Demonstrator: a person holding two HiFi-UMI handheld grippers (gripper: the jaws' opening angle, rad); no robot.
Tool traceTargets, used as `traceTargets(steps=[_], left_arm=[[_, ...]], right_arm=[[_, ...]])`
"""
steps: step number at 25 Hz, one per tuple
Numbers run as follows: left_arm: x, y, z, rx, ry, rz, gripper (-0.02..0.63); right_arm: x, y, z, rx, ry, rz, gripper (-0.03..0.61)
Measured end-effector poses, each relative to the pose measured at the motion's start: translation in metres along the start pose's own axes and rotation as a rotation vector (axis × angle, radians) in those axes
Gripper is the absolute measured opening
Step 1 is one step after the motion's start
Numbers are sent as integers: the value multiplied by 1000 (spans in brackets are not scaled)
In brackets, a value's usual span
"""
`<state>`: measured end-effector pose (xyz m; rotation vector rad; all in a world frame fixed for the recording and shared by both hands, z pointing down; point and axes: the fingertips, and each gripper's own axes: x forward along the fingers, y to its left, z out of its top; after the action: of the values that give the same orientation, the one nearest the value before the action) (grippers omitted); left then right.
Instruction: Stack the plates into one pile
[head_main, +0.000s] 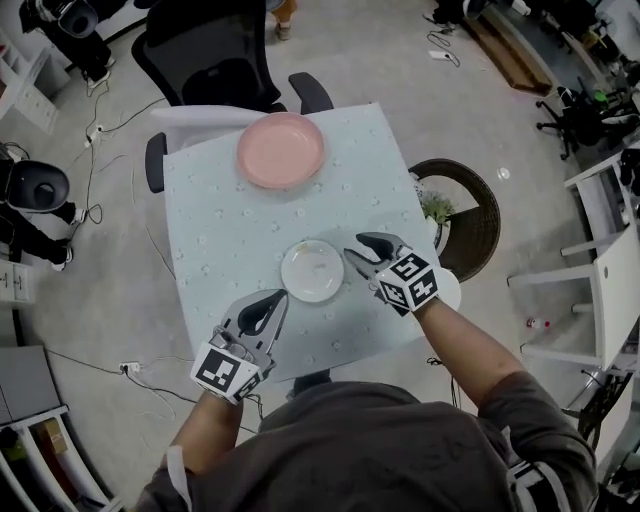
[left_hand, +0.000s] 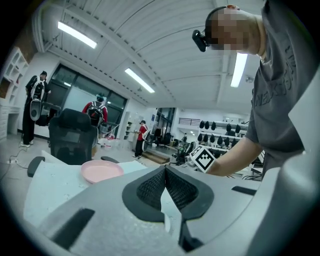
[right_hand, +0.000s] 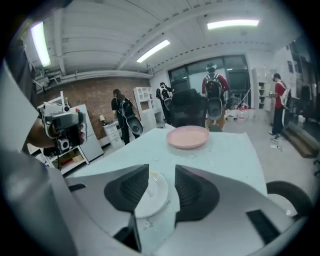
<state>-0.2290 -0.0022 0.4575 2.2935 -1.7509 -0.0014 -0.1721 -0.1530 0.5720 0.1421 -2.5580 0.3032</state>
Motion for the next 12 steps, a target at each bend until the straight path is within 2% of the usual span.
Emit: traceTargets(steps=[3, 7, 12], left_arm=[[26, -18, 8, 19, -6, -73, 6], [59, -48, 18, 40, -9, -166, 6], [100, -98, 27, 65, 4, -306, 6]], right_arm=[[-49, -11, 22, 12, -114, -50, 151], [-116, -32, 33, 48, -217, -140, 146], [-206, -74, 8, 138, -258, -300, 137]])
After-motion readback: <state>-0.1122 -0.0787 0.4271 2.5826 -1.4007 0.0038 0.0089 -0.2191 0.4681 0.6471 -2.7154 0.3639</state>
